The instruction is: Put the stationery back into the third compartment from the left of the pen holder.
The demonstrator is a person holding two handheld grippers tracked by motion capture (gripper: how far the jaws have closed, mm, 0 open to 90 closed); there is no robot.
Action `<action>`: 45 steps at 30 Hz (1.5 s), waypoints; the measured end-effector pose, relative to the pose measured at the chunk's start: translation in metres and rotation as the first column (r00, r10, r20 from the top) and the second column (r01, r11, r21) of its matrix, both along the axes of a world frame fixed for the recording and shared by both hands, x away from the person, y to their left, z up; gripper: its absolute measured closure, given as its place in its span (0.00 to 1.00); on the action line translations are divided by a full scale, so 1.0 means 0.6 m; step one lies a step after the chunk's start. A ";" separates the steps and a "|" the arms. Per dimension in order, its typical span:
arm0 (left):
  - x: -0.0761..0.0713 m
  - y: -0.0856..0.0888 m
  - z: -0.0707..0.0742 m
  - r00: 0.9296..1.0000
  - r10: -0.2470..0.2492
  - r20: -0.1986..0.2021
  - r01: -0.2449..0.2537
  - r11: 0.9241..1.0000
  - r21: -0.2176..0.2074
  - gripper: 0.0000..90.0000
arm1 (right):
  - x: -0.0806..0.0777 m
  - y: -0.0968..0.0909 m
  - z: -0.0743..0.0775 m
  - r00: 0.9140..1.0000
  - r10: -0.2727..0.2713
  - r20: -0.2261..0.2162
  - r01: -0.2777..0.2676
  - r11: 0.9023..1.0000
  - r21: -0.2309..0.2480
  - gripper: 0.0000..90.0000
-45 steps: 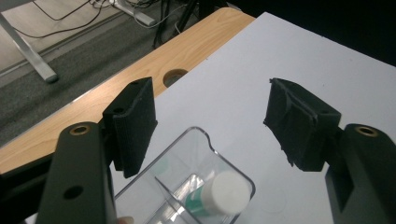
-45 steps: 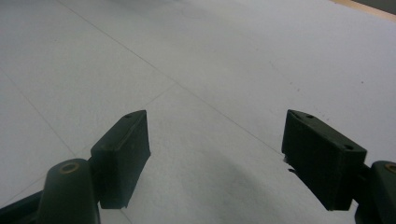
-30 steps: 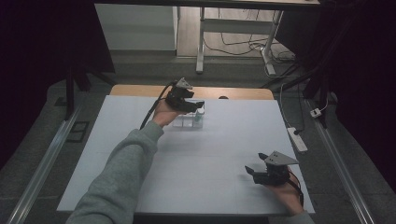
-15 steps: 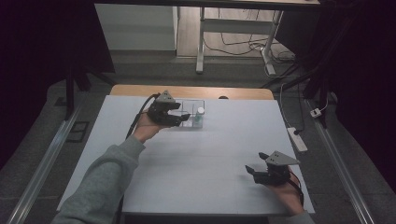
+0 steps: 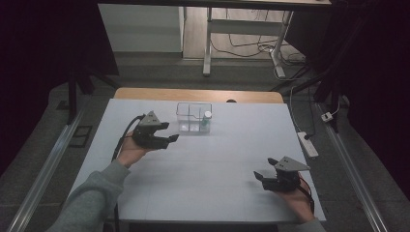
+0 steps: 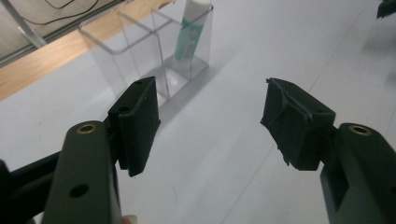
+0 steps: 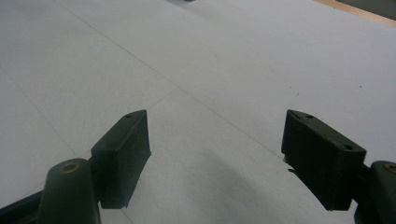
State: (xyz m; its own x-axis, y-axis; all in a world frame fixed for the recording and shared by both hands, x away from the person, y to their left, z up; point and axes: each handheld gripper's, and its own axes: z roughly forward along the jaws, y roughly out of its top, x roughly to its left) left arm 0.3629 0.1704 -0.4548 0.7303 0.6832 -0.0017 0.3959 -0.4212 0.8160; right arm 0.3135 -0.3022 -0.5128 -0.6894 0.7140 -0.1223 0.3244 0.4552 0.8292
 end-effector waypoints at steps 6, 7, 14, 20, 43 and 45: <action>-0.035 0.027 -0.015 1.000 0.029 -0.004 -0.029 0.999 0.026 0.39 | 0.001 -0.001 0.001 1.000 -0.010 0.004 0.010 1.000 0.008 0.25; -0.042 0.031 -0.019 0.999 0.034 -0.002 -0.034 0.999 0.030 0.39 | 0.001 -0.002 0.001 1.000 -0.010 0.002 0.010 1.000 0.014 0.25; -0.076 0.065 -0.043 0.996 0.080 -0.028 -0.079 0.997 0.017 0.38 | 0.000 -0.001 0.001 1.000 -0.009 0.009 0.009 1.000 0.002 0.25; -0.104 0.086 -0.063 0.993 0.104 -0.054 -0.105 0.994 -0.009 0.37 | 0.000 -0.001 0.001 1.000 -0.016 0.004 0.016 1.000 0.009 0.25; -0.146 0.120 -0.105 0.983 0.158 -0.098 -0.159 0.987 -0.001 0.36 | 0.000 -0.001 0.001 1.000 -0.013 0.010 0.013 1.000 -0.004 0.25; -0.146 0.121 -0.104 0.983 0.160 -0.096 -0.161 0.987 -0.004 0.36 | 0.000 -0.001 0.001 1.000 -0.011 0.010 0.011 1.000 0.000 0.25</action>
State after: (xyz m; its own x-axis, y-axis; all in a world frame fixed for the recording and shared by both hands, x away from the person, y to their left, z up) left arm 0.2755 0.2433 -0.5173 0.6076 0.7908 -0.0746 0.5334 -0.3366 0.7760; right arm 0.3134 -0.3028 -0.5122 -0.6803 0.7215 -0.1291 0.3208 0.4515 0.8326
